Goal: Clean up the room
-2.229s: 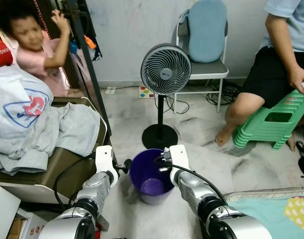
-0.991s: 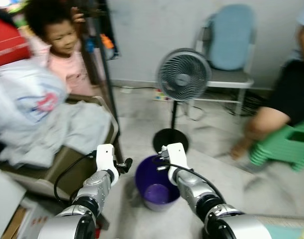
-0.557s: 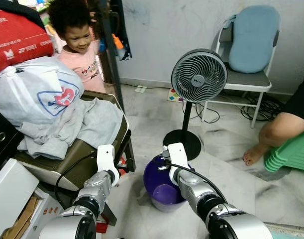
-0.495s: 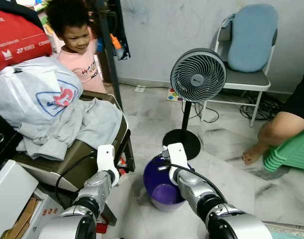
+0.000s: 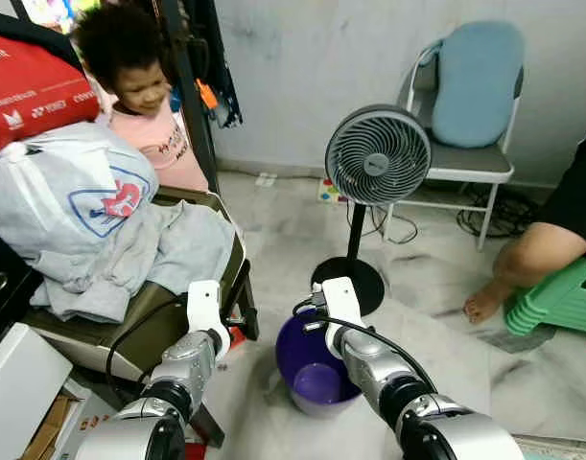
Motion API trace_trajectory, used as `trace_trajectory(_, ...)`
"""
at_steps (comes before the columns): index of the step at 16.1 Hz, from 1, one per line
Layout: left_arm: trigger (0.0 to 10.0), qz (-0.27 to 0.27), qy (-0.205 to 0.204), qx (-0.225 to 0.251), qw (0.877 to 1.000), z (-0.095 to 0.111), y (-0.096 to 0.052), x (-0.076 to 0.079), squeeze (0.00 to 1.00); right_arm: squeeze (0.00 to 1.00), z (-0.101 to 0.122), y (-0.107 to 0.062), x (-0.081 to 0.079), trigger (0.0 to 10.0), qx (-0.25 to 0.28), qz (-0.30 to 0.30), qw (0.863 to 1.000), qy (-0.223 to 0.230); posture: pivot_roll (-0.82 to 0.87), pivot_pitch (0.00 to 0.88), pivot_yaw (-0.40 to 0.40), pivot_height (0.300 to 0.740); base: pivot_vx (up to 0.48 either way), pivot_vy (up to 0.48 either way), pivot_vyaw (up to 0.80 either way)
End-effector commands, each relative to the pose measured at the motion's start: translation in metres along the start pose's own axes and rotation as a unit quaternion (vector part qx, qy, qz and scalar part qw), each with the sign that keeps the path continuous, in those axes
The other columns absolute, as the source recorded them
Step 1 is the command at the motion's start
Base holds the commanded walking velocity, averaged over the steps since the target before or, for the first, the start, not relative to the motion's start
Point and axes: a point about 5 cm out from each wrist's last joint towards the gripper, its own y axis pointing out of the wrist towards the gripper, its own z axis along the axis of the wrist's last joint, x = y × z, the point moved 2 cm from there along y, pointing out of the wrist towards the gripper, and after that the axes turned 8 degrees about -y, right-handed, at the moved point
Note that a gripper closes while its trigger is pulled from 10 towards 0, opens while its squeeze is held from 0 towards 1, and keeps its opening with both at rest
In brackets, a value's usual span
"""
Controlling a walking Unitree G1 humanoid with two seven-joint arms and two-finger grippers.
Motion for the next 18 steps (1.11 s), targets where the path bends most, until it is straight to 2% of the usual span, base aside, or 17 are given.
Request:
trace_trajectory(1, 10.0, 0.001, 0.003, 0.003, 1.000, 0.0025, -0.0001, -0.0017, 0.00, 0.00, 0.0025, 0.0005, -0.0012, 10.0, 0.000, 0.003, 1.000, 0.000, -0.07, 0.002, 0.033, 0.740, 0.274, 0.000, 0.00)
trace_trajectory(7, 10.0, 0.001, 0.003, 0.003, 1.000, 0.0031, 0.0000, -0.0016, 0.00, 0.00, 0.0025, 0.0005, -0.0012, 10.0, -0.001, 0.002, 1.000, 0.001, -0.07, 0.004, 0.035, 0.740, 0.273, 0.000, 0.00)
trace_trajectory(18, 10.0, -0.001, 0.002, 0.002, 1.000, 0.0033, 0.0001, -0.0012, 0.00, 0.00, 0.0031, 0.0006, -0.0018, 10.0, 0.000, 0.004, 1.000, 0.000, -0.07, 0.007, 0.035, 0.740, 0.000, 0.000, 0.00)
